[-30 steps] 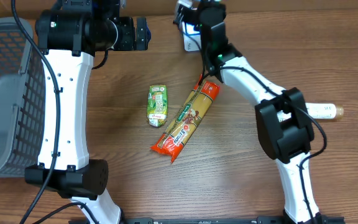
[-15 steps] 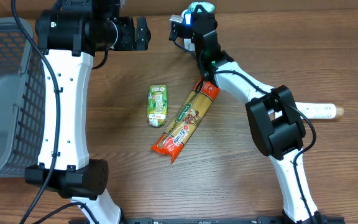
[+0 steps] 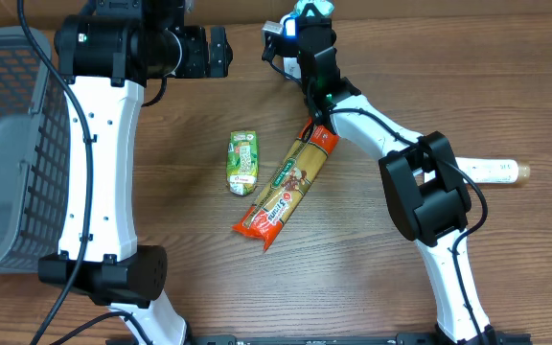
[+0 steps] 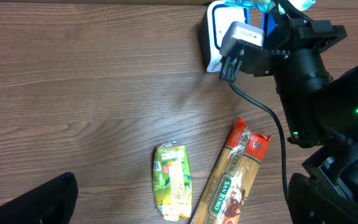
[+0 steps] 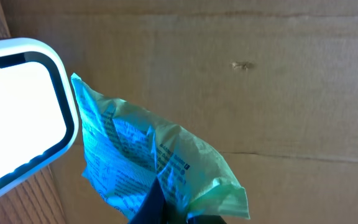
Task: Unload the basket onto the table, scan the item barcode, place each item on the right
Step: 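Hold the mint-green packet in front of the scanner, then carry the packet right and place it above the white tube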
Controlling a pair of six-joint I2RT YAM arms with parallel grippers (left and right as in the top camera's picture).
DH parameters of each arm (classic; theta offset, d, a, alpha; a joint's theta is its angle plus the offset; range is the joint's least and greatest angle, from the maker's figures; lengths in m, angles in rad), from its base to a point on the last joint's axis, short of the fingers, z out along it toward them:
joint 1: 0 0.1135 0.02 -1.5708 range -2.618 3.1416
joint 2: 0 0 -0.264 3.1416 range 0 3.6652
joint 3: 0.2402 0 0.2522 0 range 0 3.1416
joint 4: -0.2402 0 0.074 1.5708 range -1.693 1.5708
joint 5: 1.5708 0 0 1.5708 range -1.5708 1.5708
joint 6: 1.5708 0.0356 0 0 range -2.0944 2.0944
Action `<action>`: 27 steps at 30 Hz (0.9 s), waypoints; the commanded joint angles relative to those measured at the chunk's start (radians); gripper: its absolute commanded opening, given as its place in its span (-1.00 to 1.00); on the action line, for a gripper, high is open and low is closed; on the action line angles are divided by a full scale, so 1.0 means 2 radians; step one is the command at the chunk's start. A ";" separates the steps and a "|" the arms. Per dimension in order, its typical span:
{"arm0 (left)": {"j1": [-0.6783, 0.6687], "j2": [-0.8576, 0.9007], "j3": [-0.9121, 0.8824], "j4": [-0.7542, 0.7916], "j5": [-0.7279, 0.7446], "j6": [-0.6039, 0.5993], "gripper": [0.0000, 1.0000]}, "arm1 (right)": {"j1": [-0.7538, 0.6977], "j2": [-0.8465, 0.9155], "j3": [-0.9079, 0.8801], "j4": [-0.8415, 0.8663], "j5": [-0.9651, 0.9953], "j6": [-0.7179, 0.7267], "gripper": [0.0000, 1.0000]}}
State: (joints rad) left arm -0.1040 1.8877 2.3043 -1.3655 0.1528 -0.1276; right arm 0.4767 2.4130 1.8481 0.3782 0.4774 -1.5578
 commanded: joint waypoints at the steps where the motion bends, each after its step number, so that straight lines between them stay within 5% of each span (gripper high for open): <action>1: -0.001 0.003 0.003 0.001 -0.003 0.008 0.99 | 0.004 -0.002 0.013 0.009 0.014 -0.001 -0.93; 10: -0.001 0.003 0.003 0.001 -0.003 0.008 0.99 | 0.007 -0.103 0.012 -0.036 0.042 0.142 -0.93; 13: -0.001 0.003 0.003 0.001 -0.003 0.008 0.99 | 0.010 -0.167 0.013 -0.163 0.043 0.244 -0.93; 20: -0.001 0.003 0.003 0.001 -0.003 0.008 0.99 | -0.055 -0.279 0.013 -0.500 -0.095 0.631 -0.93; 27: -0.001 0.003 0.003 0.001 -0.003 0.008 0.99 | -0.201 -0.277 0.006 -0.717 -0.289 0.687 -0.92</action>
State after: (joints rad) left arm -0.1040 1.8877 2.3043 -1.3651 0.1497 -0.1276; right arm 0.1780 1.8153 1.8790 -1.0054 0.1032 -0.3191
